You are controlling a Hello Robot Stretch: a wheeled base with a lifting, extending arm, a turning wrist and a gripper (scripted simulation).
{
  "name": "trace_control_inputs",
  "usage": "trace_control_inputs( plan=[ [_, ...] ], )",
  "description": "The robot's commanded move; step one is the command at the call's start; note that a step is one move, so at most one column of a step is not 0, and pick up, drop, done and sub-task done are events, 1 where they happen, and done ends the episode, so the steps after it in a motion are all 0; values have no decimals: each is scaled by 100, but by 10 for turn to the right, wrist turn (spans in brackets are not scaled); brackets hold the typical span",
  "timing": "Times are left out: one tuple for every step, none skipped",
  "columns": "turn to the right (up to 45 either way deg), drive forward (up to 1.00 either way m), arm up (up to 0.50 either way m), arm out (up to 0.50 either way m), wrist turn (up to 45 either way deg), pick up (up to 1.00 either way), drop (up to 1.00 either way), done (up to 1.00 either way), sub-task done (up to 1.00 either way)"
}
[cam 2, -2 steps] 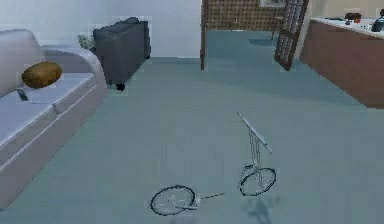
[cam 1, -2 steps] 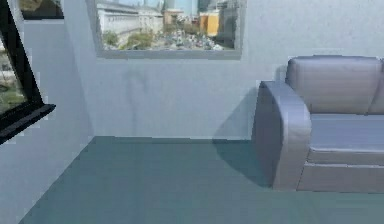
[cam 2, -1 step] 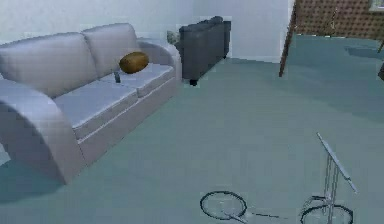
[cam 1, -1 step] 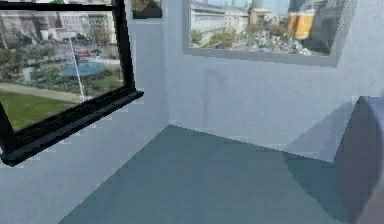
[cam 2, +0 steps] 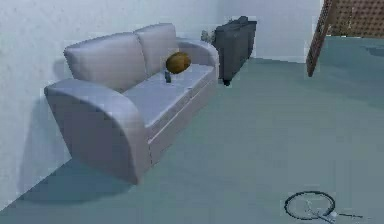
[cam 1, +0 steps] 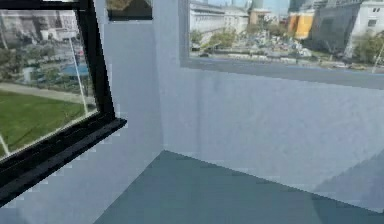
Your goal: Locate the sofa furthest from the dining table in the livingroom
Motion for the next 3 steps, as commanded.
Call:
trace_control_inputs(
  plan=[
    [-450, 0, 0, 0, 0, 0, 0, 0, 0],
    [-450, 0, 0, 0, 0, 0, 0, 0, 0],
    [-450, 0, 0, 0, 0, 0, 0, 0, 0]
  ],
)
